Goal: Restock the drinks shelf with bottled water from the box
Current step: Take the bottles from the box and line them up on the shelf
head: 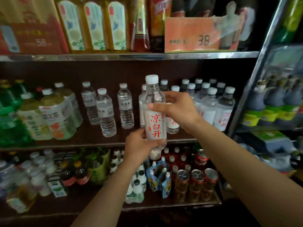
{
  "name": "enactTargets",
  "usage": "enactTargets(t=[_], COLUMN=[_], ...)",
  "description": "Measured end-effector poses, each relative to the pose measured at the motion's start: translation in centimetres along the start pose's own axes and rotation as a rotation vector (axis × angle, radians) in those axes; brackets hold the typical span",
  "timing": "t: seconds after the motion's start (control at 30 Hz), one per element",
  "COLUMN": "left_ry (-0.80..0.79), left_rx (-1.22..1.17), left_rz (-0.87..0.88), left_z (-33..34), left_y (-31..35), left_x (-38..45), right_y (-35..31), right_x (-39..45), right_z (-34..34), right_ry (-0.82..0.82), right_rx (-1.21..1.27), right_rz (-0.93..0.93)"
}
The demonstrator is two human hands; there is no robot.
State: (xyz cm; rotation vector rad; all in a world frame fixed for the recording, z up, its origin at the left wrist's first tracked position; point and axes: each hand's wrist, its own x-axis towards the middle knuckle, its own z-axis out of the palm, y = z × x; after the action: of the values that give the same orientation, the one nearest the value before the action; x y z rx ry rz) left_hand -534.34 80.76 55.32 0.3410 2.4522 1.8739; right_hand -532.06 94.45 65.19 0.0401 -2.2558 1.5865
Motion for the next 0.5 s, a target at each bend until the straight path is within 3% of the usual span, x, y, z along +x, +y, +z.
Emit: enactTargets(t=[0.3, 0.5], left_ry=[-0.108, -0.092], left_rx=[-0.022, 0.171], left_rz=[0.083, 0.184], left_z=[10.1, 15.3], left_y=[-1.3, -3.3], left_x=[6.0, 8.8], right_y=[6.6, 11.4], right_x=[2.4, 3.9], right_z=[-7.5, -9.3], right_ry=[0.148, 0.224], right_rx=[-0.053, -0.138], right_rz=[0.09, 0.147])
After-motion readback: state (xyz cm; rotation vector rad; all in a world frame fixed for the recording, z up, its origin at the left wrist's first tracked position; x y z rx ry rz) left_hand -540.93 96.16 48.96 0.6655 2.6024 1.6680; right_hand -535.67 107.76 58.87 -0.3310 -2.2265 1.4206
